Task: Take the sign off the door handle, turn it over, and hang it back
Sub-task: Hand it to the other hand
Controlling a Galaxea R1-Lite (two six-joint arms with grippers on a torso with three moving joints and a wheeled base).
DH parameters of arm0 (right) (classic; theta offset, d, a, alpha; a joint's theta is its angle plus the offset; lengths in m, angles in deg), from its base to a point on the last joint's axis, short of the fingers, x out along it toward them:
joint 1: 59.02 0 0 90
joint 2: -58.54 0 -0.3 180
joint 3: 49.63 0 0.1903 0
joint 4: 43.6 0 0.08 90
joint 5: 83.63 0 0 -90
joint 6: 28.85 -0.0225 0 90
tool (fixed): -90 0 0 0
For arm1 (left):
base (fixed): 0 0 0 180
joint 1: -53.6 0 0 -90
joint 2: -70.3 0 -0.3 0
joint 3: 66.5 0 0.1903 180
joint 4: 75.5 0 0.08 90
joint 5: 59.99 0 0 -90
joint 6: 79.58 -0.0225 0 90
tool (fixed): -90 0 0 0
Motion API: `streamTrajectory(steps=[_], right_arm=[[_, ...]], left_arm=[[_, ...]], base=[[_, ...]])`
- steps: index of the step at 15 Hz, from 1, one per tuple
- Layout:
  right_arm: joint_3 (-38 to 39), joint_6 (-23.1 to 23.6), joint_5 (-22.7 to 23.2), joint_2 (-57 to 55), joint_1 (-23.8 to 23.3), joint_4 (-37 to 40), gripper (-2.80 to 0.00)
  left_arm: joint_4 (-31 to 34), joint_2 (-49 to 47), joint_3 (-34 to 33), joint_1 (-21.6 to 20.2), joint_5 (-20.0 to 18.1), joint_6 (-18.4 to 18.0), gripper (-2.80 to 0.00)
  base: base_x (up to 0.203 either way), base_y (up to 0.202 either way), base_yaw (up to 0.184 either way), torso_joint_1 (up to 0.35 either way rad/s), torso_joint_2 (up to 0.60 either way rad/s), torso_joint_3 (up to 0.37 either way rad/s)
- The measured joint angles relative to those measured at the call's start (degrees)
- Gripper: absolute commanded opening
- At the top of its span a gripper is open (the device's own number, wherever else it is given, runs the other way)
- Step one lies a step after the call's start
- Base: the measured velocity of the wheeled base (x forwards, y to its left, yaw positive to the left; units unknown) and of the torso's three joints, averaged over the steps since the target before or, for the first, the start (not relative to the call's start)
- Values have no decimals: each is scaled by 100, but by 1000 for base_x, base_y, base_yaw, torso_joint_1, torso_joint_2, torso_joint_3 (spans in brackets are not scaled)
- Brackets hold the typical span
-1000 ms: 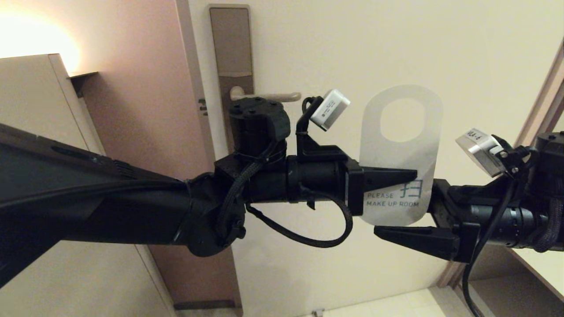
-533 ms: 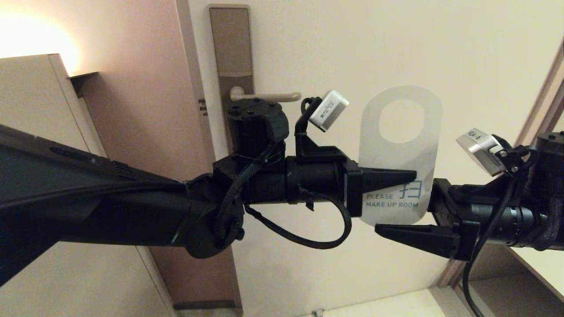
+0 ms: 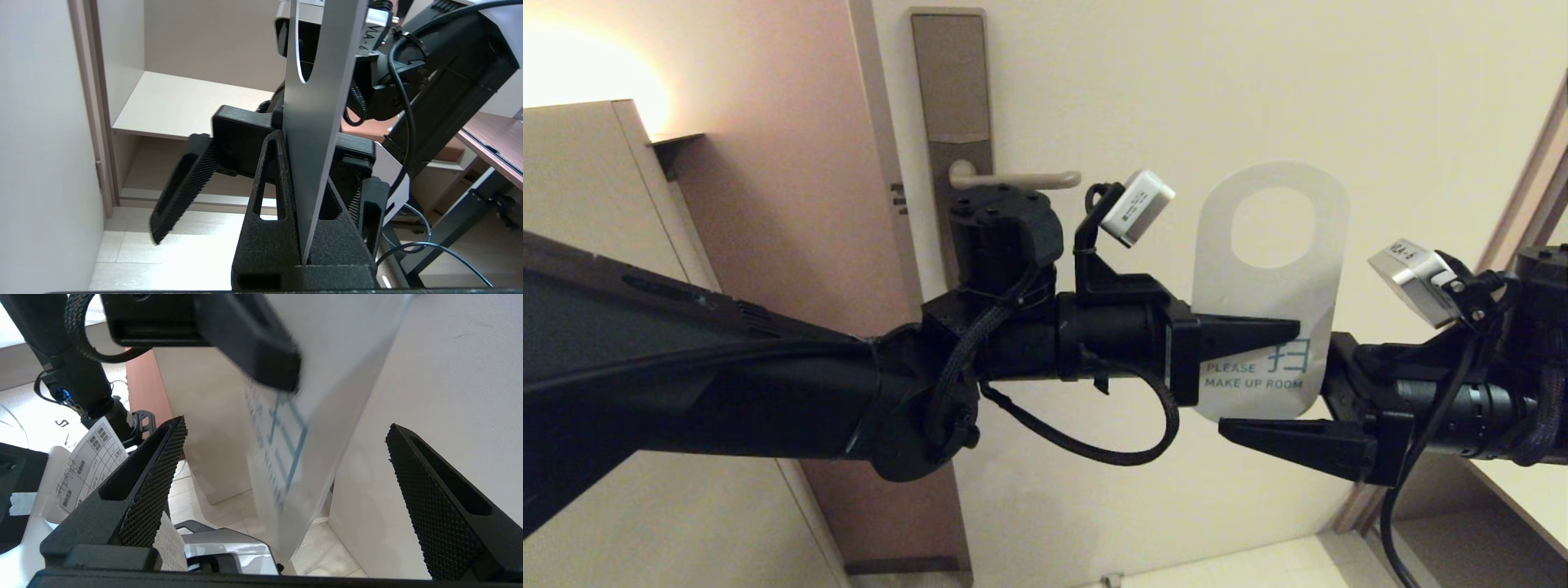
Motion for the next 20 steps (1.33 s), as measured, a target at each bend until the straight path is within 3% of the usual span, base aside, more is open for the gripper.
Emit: streamTrajectory(steps=[5,6,20], right_arm=[[0,0,0,4,0,0,0],[0,0,0,4,0,-8,-280],[54,6,13,155,-2,11,-280]], left_arm=[[0,-2,-11,59,3,-2,-280],[0,0,-16,64,5,-2,-280],[-43,22,-27,221,11,163,-280]], base=[[0,0,0,0,0,0],[0,0,0,0,0,0],[0,0,0,0,0,0]])
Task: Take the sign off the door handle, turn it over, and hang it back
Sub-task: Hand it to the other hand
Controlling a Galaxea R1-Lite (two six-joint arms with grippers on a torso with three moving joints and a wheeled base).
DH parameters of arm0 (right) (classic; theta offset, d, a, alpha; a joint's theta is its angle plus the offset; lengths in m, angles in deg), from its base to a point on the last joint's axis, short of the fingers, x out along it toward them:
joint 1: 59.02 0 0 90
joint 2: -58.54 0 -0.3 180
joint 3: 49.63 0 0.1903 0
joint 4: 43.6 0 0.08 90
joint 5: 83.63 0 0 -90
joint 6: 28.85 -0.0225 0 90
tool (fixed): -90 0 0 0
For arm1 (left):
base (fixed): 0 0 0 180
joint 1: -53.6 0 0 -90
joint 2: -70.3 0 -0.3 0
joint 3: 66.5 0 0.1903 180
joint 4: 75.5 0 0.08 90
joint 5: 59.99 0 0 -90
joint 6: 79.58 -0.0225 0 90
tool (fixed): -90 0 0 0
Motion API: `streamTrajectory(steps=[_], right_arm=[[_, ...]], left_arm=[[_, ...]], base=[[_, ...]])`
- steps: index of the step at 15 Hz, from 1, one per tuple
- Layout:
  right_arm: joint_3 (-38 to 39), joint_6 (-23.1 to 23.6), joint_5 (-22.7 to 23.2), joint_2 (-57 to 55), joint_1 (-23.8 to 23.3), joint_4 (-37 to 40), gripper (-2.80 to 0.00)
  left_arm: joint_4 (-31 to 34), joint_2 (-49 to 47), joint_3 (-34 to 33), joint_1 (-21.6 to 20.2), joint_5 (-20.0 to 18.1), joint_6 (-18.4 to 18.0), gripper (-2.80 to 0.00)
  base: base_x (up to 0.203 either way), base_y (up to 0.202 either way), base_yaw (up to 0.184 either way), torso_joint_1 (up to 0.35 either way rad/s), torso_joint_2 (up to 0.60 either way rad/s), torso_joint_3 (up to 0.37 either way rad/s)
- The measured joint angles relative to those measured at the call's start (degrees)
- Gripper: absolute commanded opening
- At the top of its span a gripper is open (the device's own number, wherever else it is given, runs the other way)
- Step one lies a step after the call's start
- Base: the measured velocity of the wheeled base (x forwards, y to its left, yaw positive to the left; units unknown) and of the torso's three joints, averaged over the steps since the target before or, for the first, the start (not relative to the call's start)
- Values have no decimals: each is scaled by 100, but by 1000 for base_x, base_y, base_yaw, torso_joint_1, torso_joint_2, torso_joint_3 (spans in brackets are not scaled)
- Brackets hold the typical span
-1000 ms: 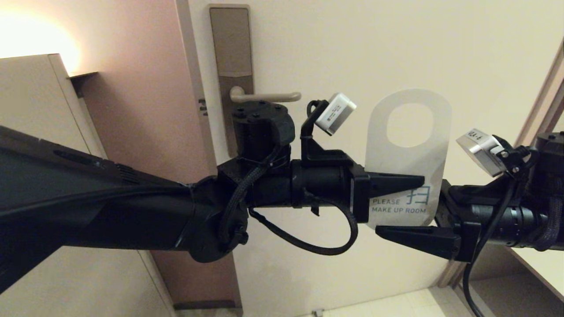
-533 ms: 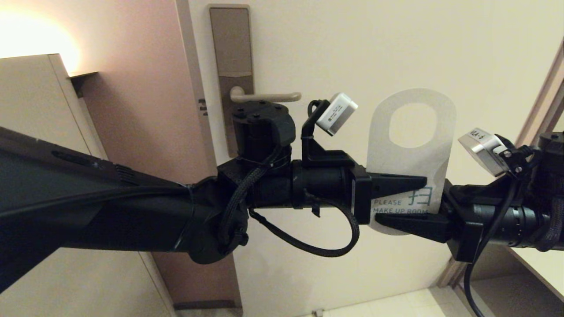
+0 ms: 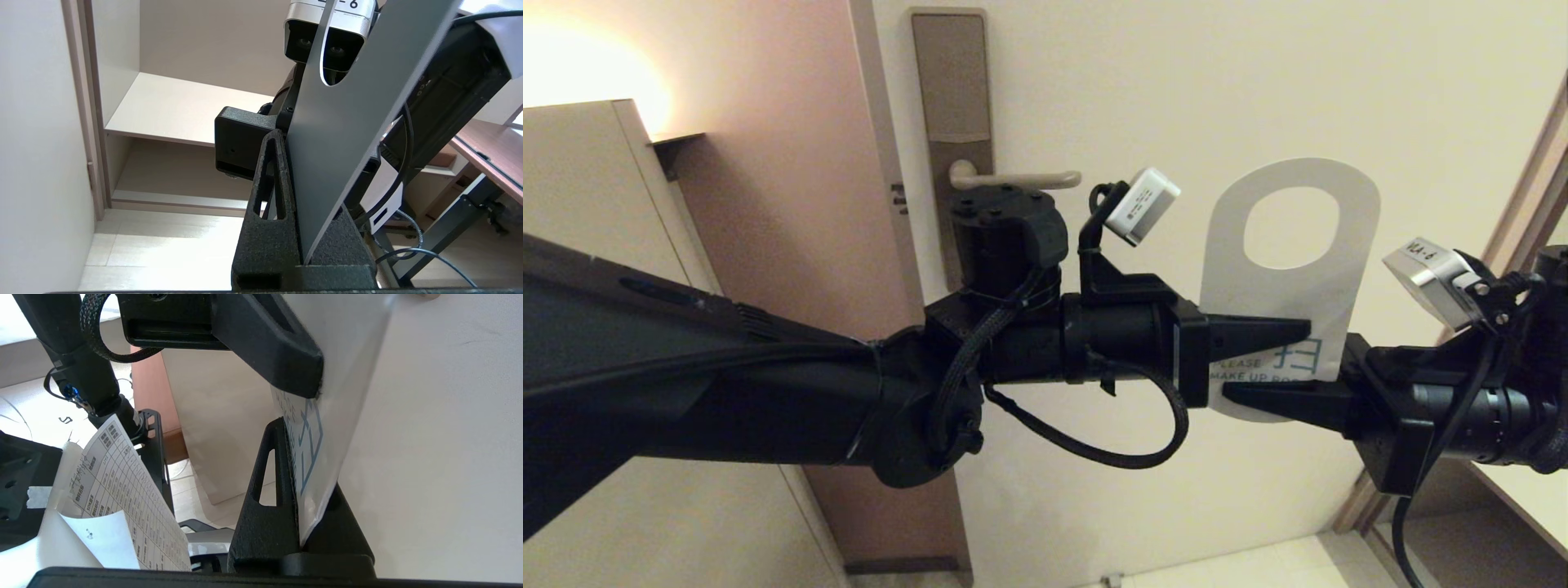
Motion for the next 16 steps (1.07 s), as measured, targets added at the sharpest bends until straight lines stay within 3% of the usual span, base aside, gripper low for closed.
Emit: streamTrajectory(steps=[1,2,11,16], right_arm=[[10,2,-2,15,0,-1,-280],[30,2,-4,29,0,-1,-280],[184,6,-30,162,2,-22,-280],[210,9,-27,196,2,-23,-280]], left_arm=[[-6,2,0,34,2,-2,-280],[-3,2,0,63,3,2,0],[-478,22,-230,130,-9,217,0],[-692,112,-599,-46,1,183,0]], base=[[0,0,0,0,0,0],[0,0,0,0,0,0],[0,0,0,0,0,0],[0,0,0,0,0,0]])
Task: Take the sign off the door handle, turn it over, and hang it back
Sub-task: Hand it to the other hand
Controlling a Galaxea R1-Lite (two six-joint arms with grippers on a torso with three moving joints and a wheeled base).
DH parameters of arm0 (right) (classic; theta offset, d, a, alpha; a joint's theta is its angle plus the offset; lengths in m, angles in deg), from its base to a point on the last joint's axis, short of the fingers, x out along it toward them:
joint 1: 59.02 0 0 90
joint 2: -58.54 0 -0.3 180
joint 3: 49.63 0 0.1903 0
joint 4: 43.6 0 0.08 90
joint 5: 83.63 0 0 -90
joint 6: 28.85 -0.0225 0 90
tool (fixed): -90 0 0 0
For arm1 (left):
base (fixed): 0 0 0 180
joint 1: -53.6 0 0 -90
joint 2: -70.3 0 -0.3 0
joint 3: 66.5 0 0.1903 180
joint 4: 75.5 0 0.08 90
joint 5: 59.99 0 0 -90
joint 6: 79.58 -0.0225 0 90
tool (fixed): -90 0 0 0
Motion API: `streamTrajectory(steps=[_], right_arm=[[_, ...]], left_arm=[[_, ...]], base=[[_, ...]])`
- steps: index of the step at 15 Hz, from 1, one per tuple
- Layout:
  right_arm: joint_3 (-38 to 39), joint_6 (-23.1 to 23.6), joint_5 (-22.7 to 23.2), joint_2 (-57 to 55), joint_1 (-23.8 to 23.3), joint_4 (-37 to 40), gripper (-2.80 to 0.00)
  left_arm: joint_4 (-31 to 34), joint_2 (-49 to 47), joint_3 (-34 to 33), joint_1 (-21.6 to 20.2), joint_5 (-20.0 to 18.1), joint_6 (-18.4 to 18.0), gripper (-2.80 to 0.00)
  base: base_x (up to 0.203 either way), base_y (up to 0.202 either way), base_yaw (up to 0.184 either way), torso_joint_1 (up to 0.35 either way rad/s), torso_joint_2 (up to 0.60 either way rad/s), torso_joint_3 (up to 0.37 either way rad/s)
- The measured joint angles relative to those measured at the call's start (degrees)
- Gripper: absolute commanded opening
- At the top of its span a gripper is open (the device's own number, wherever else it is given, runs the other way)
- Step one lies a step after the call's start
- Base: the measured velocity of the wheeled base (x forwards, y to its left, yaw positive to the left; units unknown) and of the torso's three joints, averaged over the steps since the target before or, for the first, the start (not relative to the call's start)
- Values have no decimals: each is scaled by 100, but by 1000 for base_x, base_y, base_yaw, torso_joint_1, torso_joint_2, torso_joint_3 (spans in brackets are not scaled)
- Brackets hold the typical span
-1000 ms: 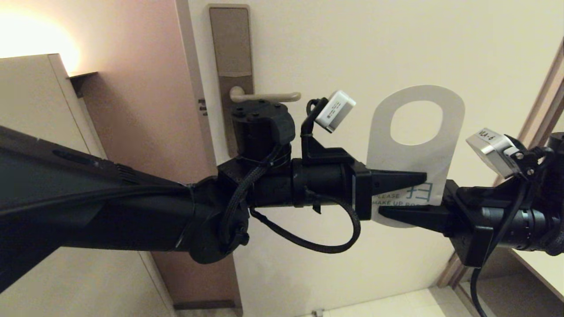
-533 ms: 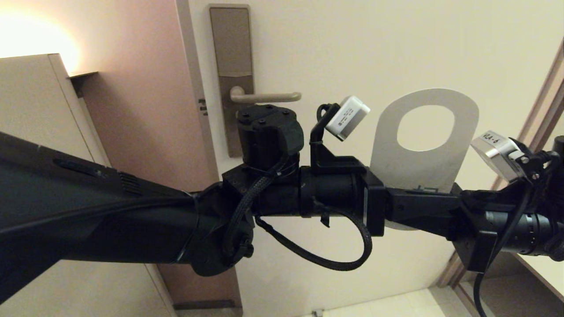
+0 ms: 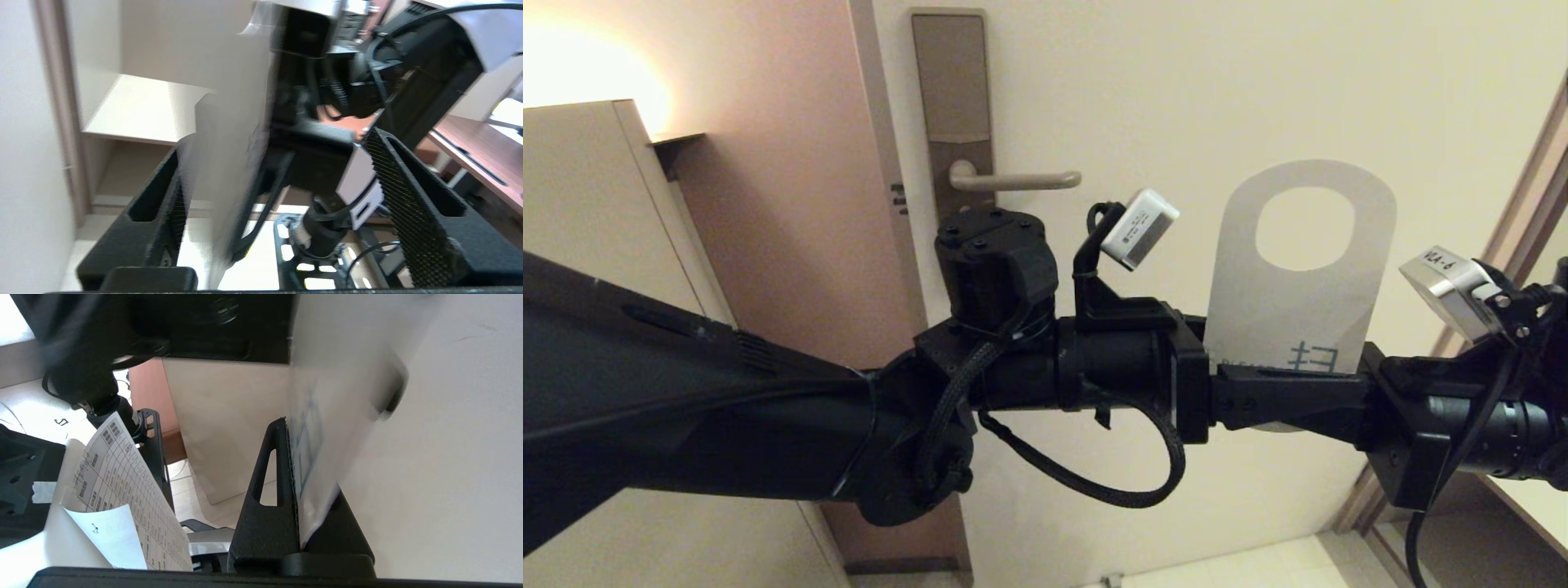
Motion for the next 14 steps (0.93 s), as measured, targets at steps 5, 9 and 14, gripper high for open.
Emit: streamTrajectory(steps=[5,9,14], right_arm=[[0,6,0,7,0,3,-280],[15,9,-17,27,-9,3,-280],[82,18,-49,62,-11,1,-280]], left_arm=[[-224,117,-267,-258,5,1,0],[-246,254,-538,-440,14,-35,0],[-336,522,-850,-701,13,-33,0]], base=[[0,0,0,0,0,0],[0,0,0,0,0,0],[0,0,0,0,0,0]])
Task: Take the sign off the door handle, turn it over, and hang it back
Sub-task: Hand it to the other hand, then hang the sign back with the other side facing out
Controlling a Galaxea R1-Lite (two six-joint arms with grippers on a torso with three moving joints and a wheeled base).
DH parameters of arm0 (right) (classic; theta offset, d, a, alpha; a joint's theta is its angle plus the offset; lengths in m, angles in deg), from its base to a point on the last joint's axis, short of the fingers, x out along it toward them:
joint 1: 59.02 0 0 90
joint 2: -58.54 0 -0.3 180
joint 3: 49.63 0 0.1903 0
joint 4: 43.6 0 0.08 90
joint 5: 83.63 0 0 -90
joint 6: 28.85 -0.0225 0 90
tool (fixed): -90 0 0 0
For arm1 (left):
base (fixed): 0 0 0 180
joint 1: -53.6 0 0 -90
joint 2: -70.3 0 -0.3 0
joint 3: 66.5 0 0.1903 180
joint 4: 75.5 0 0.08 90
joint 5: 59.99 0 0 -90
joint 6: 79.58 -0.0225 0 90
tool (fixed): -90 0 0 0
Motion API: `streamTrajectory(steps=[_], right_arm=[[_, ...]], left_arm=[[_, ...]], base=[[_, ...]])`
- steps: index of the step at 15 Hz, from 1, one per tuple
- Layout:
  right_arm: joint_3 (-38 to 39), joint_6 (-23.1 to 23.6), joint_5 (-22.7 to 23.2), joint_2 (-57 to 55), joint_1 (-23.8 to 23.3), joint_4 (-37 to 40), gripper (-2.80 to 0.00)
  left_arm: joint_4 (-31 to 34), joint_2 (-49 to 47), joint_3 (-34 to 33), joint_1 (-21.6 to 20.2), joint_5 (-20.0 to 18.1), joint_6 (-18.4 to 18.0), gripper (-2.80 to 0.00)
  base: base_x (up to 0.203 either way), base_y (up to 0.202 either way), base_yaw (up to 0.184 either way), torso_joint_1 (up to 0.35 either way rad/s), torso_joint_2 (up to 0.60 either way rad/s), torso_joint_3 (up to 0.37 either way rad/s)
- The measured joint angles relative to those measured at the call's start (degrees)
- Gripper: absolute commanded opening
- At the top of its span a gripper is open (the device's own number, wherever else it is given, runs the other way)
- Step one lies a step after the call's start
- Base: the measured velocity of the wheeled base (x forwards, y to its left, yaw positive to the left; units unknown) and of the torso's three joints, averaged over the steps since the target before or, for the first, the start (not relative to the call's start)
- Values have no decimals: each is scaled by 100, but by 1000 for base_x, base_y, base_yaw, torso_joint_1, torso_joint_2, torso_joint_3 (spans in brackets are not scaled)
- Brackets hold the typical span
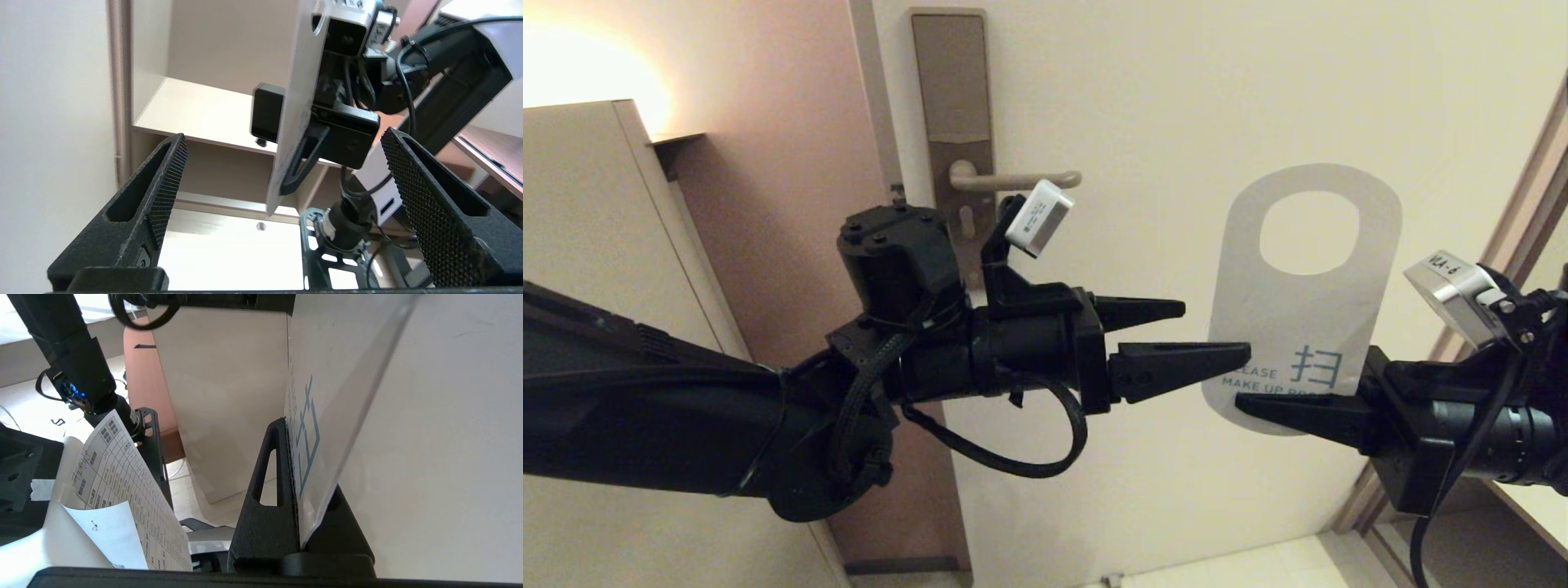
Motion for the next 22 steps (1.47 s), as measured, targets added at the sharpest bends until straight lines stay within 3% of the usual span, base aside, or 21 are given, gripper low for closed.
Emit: streamTrajectory(steps=[6,7,10,15,18,22], right_arm=[[12,5,-176,48,-118,2,-280],[12,5,-199,54,-127,0,-280],[15,16,-213,68,-130,0,-280],[15,24,-344,63,-130,2,-280],[15,24,-406,54,-130,0,-280],[11,16,-734,29,-129,2,-280]], left_arm=[[-154,267,-307,-271,15,-26,0],[-311,289,-396,-300,17,-22,-280],[-692,338,-665,-404,4,-6,-280],[-706,558,-1038,-548,38,-90,-280],[-701,663,-1404,-711,165,-741,-280],[-684,874,-2032,-797,919,-1501,-280]], base=[[0,0,0,0,0,0],[0,0,0,0,0,0],[0,0,0,0,0,0],[0,0,0,0,0,0],[0,0,0,0,0,0],[0,0,0,0,0,0]])
